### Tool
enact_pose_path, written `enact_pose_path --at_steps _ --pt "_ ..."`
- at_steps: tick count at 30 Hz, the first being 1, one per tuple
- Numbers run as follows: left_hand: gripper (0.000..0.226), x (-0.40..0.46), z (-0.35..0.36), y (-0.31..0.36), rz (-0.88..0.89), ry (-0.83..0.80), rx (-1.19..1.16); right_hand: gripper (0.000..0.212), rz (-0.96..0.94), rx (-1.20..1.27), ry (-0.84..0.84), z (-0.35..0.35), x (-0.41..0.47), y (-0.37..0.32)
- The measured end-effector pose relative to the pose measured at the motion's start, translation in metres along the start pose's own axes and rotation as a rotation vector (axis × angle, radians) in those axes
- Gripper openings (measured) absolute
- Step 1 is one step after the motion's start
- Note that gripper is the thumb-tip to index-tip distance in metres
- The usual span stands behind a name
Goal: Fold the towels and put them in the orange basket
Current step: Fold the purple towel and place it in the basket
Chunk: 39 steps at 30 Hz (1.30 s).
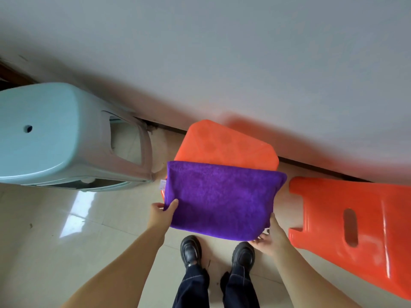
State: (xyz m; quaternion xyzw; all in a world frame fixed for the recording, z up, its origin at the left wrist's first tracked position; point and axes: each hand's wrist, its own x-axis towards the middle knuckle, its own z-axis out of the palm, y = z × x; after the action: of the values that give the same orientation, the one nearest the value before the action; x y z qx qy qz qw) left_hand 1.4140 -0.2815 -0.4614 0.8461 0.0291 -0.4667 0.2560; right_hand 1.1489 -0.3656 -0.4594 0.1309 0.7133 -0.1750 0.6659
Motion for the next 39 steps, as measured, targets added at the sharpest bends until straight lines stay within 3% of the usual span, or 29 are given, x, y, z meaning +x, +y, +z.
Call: enact_pose_path --at_steps 3,7,9,13,16,19,22,24,26,28,31,35,37,39 --pt "0.032 0.001 -0.013 0.002 0.035 -0.050 -0.005 0.013 -0.120 0.165 -0.009 -0.002 0.001 -0.003" --pt "0.017 -0.009 -0.021 0.011 0.116 -0.191 -0.113 0.013 -0.309 0.189 -0.167 0.009 -0.025 -0.020" --pt "0.011 -0.013 -0.017 0.020 0.156 -0.184 -0.168 0.010 -0.467 0.121 -0.154 0.026 -0.041 -0.028" --pt "0.021 -0.017 -0.013 0.041 0.265 -0.154 -0.145 0.016 -0.966 -0.219 -0.024 0.069 -0.081 -0.023" --pt "0.025 -0.014 -0.011 0.052 0.247 -0.180 -0.116 0.025 -1.346 -0.547 -0.136 0.100 -0.096 0.004" --pt "0.021 -0.008 -0.015 0.056 0.104 -0.276 -0.235 0.043 -1.513 -0.853 -0.306 0.128 -0.088 0.043" --pt "0.046 0.000 -0.019 0.058 -0.022 -0.384 -0.377 0.061 -1.506 -1.321 -0.468 0.140 -0.067 0.072" --pt "0.062 0.009 -0.021 0.059 -0.079 -0.446 -0.444 0.062 -1.496 -1.607 -0.498 0.144 -0.046 0.086" --pt "0.062 0.013 -0.023 0.059 -0.061 -0.478 -0.435 0.063 -1.616 -1.857 -0.443 0.140 -0.030 0.094" --pt "0.048 0.011 -0.020 0.057 0.020 -0.452 -0.373 0.072 -1.657 -2.024 -0.470 0.131 -0.023 0.099" --pt "0.026 0.000 -0.013 0.056 0.135 -0.242 -0.178 0.060 -1.553 -1.850 -0.621 0.113 -0.033 0.088" --pt "0.029 -0.022 -0.009 0.070 0.225 -0.209 -0.182 0.033 -1.466 -1.217 -0.257 0.106 -0.053 0.040" --pt "0.033 -0.039 -0.013 0.082 0.236 -0.319 -0.240 0.033 -1.177 -1.008 -0.140 0.105 -0.064 0.012" --pt "0.033 -0.056 -0.017 0.095 0.240 -0.497 -0.300 0.045 -0.768 -0.852 -0.154 0.103 -0.073 -0.007"
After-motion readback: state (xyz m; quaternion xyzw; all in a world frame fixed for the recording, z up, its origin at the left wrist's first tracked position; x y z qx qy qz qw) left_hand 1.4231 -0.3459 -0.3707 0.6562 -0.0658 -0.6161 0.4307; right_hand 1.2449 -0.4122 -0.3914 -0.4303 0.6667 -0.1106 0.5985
